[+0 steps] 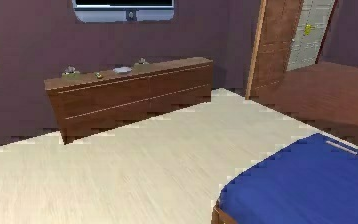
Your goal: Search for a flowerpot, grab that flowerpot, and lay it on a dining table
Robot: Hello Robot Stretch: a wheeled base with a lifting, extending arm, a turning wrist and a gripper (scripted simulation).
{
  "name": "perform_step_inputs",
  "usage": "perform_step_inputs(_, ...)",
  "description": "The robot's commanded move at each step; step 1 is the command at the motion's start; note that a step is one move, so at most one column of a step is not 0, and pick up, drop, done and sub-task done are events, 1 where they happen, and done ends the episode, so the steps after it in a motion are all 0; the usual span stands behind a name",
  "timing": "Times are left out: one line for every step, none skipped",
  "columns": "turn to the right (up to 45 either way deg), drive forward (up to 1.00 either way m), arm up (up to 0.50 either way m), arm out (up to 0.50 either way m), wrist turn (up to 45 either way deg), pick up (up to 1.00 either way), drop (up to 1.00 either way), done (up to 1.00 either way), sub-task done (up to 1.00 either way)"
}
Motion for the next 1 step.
perform_step_inputs(0.0, 0.8, 0.0, 0.0, 0.0, 0.0, 0.0, 0.0, 0.0)
